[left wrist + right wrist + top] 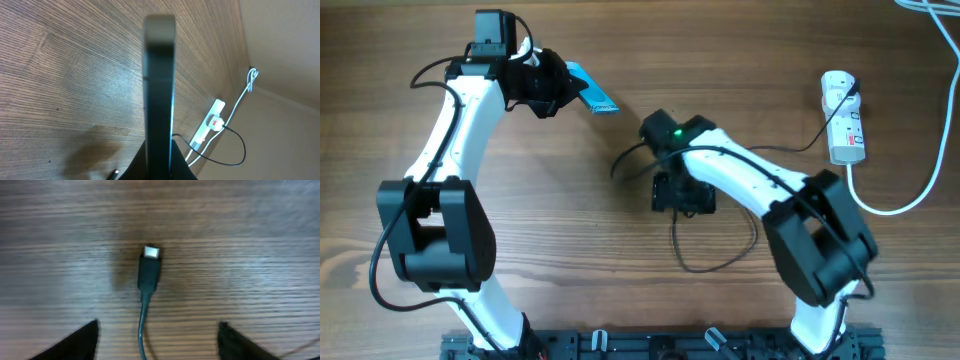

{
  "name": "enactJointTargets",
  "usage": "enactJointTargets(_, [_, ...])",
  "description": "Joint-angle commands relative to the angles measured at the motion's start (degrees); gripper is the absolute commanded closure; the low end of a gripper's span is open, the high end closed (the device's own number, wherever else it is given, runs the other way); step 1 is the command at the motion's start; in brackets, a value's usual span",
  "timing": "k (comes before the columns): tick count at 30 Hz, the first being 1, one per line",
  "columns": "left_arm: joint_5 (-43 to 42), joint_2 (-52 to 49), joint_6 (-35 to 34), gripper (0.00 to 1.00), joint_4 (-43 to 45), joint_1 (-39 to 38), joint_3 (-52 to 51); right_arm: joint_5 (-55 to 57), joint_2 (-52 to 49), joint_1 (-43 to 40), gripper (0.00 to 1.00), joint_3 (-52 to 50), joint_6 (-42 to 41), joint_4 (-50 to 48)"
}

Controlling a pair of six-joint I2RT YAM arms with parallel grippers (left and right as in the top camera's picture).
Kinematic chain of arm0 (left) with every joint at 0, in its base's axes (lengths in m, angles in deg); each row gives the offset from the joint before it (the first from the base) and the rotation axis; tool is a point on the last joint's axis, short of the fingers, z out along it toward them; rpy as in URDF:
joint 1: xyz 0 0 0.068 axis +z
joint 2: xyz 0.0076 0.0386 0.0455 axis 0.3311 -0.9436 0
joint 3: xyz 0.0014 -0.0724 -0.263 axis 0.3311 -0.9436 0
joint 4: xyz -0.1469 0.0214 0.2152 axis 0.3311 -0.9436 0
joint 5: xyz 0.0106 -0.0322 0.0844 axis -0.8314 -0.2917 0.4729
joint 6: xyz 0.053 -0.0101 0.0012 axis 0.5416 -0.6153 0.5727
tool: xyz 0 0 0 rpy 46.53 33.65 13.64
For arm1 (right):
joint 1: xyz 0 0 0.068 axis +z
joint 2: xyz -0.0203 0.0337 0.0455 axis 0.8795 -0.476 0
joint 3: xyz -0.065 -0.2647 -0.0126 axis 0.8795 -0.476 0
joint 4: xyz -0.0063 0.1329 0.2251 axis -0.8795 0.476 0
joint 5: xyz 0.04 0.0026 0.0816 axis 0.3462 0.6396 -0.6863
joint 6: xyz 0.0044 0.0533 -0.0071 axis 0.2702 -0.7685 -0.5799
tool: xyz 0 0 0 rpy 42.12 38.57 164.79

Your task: Plug charger to phone and switch on socket

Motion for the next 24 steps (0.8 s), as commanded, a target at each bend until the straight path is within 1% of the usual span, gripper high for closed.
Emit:
enactJointTargets(1, [-0.11,1.81,1.33,0.96,-0.17,0.2,1.01,1.68,-1.25,0.15,0.4,-0.2,-1.99,-0.26])
enactJointTargets(4, [-0.11,1.79,1.33,0.96,-0.35,0.2,1.01,0.92,-1.25,0.15,0.46,-1.09,-6.1,-1.01])
enactJointTargets(8, [-0.09,1.81,1.33,0.96,-0.33,0.2,1.01,1.57,-1.29,0.15,0.47,-2.12,-5.86,-2.86])
enactJointTargets(11, [-0.11,1.81,1.33,0.96,-0.35,0.2,1.01,1.6,-1.31,0.15,0.55,-3.43,-5.73,-5.03])
enactJointTargets(14, [-0.09,1.79,1.33,0.96,-0.33,0.2,1.01,1.42,-1.31,0.15,0.58,-5.42,-5.7,-7.69])
enactJointTargets(17, [-0.09,1.81,1.33,0.96,-0.33,0.2,1.01,1.42,-1.36,0.15,0.62,-6.27,-5.75,-8.61])
enactJointTargets(23, [-0.09,1.81,1.33,0.96,-0.33,0.2,1.01,1.22,-1.4,0.15,0.76,-6.45,-5.77,-8.55])
enactJointTargets(24, [-0.11,1.81,1.33,0.96,-0.33,0.2,1.01,1.25,-1.4,0.15,0.76,-6.45,-5.77,-8.55])
